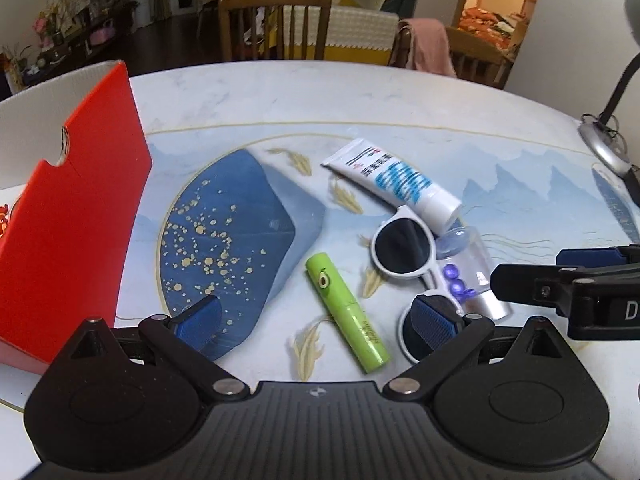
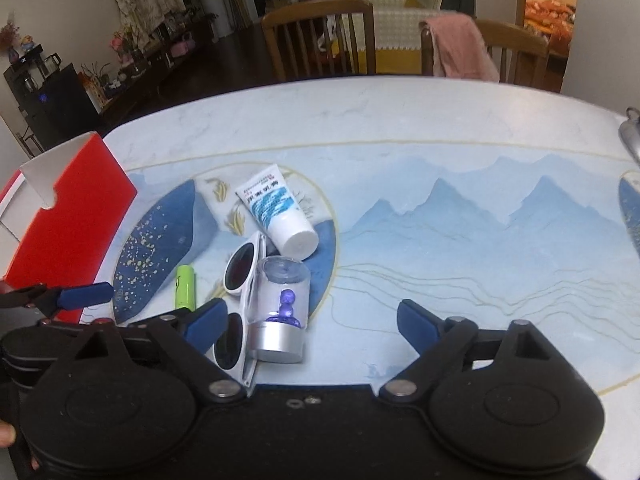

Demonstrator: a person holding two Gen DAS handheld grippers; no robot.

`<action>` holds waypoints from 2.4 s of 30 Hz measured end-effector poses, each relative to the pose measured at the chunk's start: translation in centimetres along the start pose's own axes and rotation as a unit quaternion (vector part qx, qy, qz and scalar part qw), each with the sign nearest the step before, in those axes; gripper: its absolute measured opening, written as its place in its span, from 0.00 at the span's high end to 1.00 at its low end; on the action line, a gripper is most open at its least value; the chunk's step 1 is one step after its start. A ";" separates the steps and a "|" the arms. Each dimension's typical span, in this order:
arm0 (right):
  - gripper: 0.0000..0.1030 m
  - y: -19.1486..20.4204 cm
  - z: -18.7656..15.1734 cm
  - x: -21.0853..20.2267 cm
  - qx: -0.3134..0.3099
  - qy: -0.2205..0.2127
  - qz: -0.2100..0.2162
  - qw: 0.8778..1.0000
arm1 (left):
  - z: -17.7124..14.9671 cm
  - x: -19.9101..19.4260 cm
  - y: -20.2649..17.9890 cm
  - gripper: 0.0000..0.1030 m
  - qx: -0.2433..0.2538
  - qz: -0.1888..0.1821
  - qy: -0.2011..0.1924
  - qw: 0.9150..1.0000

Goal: Organize rigid objects
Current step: 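Withdraw both tools from the box back over the mat items, then grasp the purple-bead bottle with the right gripper while the left gripper grasps the green highlighter, then carry the bead bottle and green highlighter over into the red box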

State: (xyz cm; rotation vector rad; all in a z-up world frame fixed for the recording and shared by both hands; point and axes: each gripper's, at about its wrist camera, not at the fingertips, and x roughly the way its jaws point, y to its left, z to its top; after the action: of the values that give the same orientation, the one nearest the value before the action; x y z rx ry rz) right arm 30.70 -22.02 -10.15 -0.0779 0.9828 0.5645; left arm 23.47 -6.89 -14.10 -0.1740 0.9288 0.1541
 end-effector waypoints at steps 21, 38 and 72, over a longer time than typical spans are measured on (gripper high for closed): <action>0.49 0.3 0.8 3.7 0.010 0.040 0.040 0.998 | -0.6 1.9 -0.6 0.21 0.028 0.034 -0.001 0.999; 0.62 0.3 0.6 3.0 0.020 0.031 0.056 0.998 | -0.2 1.2 -0.1 0.84 0.031 -0.002 -0.002 1.000; 0.61 6.9 0.1 -7.5 0.019 0.003 0.071 0.997 | 1.0 -10.5 5.8 0.84 -0.005 -0.081 -0.052 0.995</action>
State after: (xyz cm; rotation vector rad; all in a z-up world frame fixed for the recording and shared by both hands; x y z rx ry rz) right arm 24.23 -19.26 -2.75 0.0249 1.0089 0.6751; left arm 16.90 -1.63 -5.48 -0.2471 0.8069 0.0163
